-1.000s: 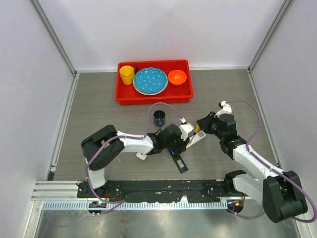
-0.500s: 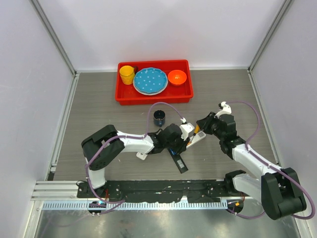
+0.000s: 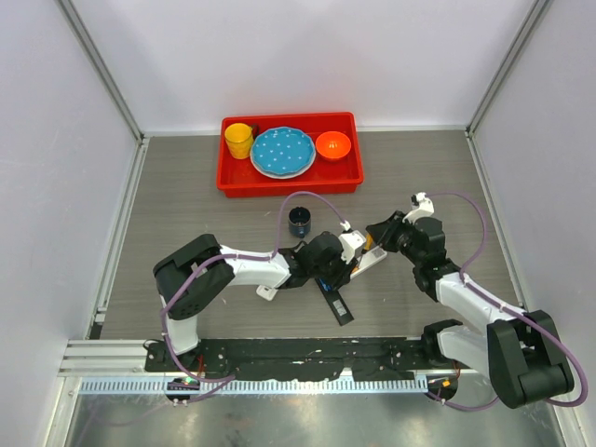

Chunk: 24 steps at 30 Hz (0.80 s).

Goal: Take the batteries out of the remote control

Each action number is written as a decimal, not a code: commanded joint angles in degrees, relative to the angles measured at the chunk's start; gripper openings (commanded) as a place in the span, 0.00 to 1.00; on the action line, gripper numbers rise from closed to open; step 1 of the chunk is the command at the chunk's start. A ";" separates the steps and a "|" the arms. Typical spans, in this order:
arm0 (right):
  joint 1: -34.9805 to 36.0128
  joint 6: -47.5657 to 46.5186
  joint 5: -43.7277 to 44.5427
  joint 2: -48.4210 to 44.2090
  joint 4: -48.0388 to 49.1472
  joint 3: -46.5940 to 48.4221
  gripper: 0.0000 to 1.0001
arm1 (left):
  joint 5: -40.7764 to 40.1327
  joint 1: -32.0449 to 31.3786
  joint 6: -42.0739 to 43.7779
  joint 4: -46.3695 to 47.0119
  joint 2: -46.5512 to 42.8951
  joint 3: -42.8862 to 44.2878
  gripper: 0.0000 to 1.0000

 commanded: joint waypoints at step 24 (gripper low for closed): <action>0.81 13.41 -13.32 -5.48 3.40 1.08 0.01 | -0.43 -0.18 -0.80 -3.10 2.82 -0.31 0.00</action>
